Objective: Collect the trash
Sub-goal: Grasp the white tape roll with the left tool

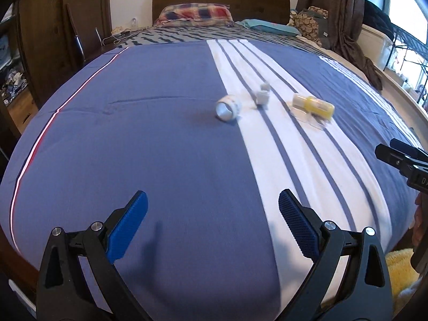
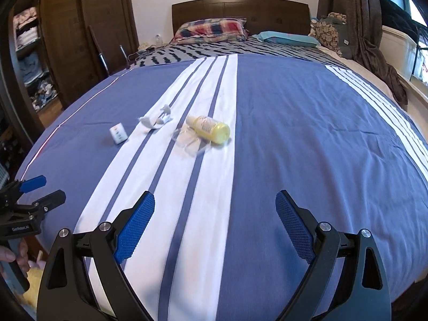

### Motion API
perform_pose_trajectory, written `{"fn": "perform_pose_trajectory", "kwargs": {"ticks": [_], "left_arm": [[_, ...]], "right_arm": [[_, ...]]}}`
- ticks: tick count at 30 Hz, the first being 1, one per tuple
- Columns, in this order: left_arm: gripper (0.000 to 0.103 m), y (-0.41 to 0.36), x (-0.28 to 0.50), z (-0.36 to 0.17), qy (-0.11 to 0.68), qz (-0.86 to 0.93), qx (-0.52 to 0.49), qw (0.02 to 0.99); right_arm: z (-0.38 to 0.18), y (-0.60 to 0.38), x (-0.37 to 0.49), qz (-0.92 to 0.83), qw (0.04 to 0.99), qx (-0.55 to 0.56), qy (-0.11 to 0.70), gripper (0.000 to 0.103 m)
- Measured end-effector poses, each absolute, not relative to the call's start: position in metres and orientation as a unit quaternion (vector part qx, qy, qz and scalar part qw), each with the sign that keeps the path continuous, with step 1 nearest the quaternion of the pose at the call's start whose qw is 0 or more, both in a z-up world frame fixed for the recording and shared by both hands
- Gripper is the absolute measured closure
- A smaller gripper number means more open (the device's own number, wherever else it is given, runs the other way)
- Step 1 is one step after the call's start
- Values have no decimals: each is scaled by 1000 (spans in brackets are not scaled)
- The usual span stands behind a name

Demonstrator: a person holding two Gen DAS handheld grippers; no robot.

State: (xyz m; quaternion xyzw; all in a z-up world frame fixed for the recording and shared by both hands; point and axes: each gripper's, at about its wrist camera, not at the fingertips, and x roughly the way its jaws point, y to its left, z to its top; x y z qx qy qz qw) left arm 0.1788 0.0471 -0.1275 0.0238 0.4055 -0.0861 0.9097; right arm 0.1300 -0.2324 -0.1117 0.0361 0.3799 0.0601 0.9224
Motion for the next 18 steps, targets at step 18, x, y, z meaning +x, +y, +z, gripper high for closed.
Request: {"fn": "perform_pose_trajectory", "kwargs": {"ticks": [18], "left_arm": [[11,31,298,-147,430,-85,21,899]], "right_arm": [[-134,-228,246,67,911,23,406,16]]}}
